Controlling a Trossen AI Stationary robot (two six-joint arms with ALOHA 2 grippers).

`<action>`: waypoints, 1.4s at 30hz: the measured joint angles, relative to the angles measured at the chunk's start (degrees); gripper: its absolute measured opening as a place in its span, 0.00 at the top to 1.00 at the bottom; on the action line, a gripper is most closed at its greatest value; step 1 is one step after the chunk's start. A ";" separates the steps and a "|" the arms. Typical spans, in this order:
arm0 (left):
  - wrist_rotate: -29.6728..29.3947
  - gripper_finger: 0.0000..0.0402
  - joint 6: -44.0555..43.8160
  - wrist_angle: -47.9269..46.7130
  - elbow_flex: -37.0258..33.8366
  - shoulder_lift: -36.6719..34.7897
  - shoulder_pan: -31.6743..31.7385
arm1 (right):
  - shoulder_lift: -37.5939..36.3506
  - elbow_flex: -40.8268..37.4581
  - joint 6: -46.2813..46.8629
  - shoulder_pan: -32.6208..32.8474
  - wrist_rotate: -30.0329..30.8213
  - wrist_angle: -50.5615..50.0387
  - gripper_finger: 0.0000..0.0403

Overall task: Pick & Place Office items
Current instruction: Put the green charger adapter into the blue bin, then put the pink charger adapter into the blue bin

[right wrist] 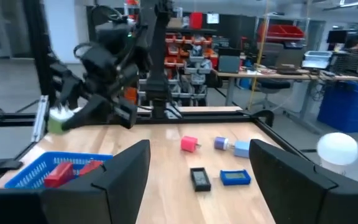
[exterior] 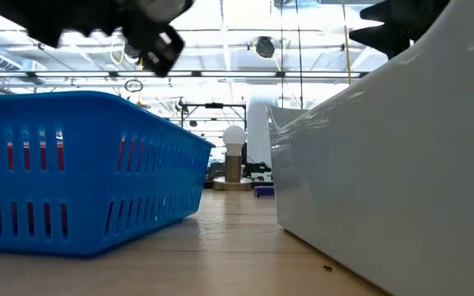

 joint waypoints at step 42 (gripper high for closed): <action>-18.99 0.55 -1.58 3.96 -0.04 13.69 -7.87 | 0.00 -0.07 -0.21 0.00 -0.19 1.79 0.35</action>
